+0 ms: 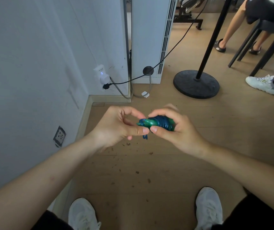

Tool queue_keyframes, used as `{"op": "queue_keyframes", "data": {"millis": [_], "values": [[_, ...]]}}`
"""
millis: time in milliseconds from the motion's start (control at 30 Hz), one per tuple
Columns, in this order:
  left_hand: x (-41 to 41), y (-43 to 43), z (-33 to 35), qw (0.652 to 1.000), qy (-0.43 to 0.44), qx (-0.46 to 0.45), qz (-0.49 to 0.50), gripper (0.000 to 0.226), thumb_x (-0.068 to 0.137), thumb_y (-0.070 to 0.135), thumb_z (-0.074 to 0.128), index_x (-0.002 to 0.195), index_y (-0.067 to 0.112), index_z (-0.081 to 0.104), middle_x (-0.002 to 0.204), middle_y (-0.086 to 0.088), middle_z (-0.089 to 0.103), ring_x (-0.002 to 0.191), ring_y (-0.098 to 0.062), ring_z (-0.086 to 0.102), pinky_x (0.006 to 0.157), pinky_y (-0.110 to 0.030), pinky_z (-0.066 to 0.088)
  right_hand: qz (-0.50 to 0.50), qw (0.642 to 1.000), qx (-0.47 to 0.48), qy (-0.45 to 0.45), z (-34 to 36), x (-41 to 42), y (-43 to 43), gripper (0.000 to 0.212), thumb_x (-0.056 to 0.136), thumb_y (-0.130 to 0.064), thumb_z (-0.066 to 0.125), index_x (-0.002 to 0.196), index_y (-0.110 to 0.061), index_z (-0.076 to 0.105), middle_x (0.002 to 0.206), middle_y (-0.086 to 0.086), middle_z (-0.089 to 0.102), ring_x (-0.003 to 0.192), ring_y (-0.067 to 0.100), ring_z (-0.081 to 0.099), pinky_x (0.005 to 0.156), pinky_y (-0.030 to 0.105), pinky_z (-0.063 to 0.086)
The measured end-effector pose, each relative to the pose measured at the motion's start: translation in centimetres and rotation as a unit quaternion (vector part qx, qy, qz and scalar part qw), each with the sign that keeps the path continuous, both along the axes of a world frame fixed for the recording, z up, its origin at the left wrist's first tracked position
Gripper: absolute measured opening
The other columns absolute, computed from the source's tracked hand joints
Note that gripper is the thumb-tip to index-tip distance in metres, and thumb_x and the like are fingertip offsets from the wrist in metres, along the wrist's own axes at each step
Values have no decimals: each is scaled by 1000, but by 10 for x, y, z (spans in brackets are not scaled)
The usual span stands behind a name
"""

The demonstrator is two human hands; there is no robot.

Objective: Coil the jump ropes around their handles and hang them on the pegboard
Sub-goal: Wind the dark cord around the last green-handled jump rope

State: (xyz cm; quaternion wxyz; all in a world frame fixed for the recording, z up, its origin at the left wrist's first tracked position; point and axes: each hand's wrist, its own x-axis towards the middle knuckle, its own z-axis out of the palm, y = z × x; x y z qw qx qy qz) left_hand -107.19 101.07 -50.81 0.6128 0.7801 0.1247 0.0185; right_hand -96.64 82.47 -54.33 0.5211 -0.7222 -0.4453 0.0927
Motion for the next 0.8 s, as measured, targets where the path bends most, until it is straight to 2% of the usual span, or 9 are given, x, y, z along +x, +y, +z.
{"op": "queue_keyframes", "data": {"millis": [133,267,333,400,500,567,667,800], "values": [[-2,-3,-5,999,-43,-6,20,22,69,10,87,86,4,73,75,-12,77,55,-19,64,48,-22,51,38,999,-16,-29,4,0,-1,36,78,-13,83,111,-13,69,106,5,55,102,21,59,94,38,49],[-4,-9,-13,998,-52,-14,45,24,68,8,87,85,3,71,76,-12,77,56,-23,68,55,-29,59,44,998,-12,-33,6,-3,-1,49,65,-21,93,107,-13,69,105,6,53,97,20,61,91,35,52],[-6,-14,-13,997,-53,-28,47,29,64,11,87,84,3,68,73,-13,77,55,-22,70,55,-31,59,26,998,-9,-49,6,-4,0,44,65,-18,92,102,-13,69,101,4,54,94,19,60,87,31,51],[-7,-17,-9,996,-60,-30,52,30,65,11,87,84,2,65,70,-13,76,53,-19,71,50,-26,56,2,999,2,-53,6,-5,2,36,67,-12,90,97,-14,69,98,3,56,92,19,59,84,29,49],[-7,-15,-7,991,-95,72,54,37,62,31,89,84,11,67,66,-7,75,54,-24,71,57,-35,58,-11,999,15,-36,6,-7,4,31,68,-8,86,94,-14,69,94,5,60,91,19,59,82,31,49],[-7,-10,-7,982,-122,137,38,34,62,36,91,83,19,71,65,-1,74,58,-24,71,61,-40,58,-20,999,20,-27,5,-7,3,30,68,-6,86,93,-13,69,92,5,61,88,17,59,79,27,47],[-7,0,-5,979,-145,141,-8,27,70,30,89,91,21,76,77,1,76,69,-25,70,68,-41,58,-39,999,27,-10,6,-6,1,32,67,-4,87,93,-13,69,90,1,59,82,11,57,77,17,41],[-6,8,-4,979,-145,136,-46,19,77,26,83,95,21,77,83,0,76,74,-24,68,73,-46,57,-28,999,22,-13,7,-5,-1,33,67,-4,88,93,-14,69,89,1,58,80,9,55,77,16,40]]}}
